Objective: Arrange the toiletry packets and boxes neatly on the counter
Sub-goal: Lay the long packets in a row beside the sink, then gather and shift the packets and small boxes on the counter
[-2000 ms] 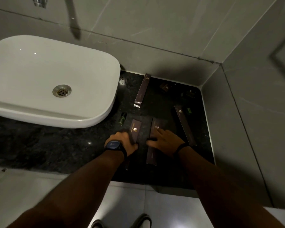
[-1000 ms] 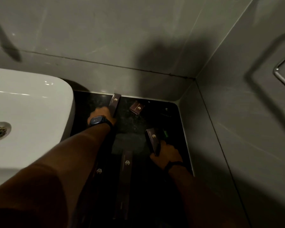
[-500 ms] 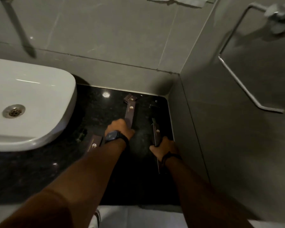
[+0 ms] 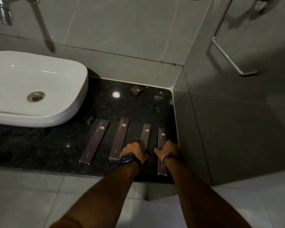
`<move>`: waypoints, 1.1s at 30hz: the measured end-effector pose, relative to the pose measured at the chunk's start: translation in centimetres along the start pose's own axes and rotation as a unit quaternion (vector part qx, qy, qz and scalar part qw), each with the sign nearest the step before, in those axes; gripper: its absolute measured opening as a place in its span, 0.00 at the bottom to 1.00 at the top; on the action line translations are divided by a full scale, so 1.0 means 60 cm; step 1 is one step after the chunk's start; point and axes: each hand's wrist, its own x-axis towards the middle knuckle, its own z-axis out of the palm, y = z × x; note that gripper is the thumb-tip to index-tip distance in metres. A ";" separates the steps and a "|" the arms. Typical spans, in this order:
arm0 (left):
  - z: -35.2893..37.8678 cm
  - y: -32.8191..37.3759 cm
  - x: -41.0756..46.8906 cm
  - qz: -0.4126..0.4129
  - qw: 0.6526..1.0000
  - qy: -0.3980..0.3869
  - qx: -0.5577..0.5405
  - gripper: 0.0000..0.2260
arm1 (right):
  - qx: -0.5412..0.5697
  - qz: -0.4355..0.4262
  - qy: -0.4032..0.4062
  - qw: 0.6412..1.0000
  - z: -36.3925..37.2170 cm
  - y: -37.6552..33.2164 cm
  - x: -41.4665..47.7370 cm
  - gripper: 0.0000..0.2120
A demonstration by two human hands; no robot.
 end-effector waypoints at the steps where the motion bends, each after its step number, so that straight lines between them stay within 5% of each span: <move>1: 0.001 -0.001 0.001 0.007 1.000 -0.001 0.006 0.14 | 0.003 -0.002 0.001 1.000 0.002 0.001 0.002 0.27; 7: -0.046 -0.009 0.010 0.013 0.995 0.095 0.020 0.21 | 0.031 -0.023 0.048 0.998 -0.006 -0.005 0.017 0.33; 13: -0.164 -0.060 0.080 -0.013 0.979 0.202 0.038 0.17 | 0.038 -0.055 0.085 0.994 -0.044 -0.065 0.058 0.30; 24: -0.237 -0.135 0.221 -0.147 0.975 0.117 0.119 0.35 | 0.002 -0.087 0.120 0.989 -0.032 -0.186 0.185 0.27; 30: -0.259 -0.111 0.270 -0.122 0.983 0.086 0.109 0.22 | -0.038 -0.088 0.094 0.991 -0.028 -0.206 0.247 0.24; 33: -0.265 -0.084 0.284 -0.028 0.986 0.125 0.108 0.17 | -0.041 -0.102 0.088 0.990 -0.028 -0.201 0.263 0.17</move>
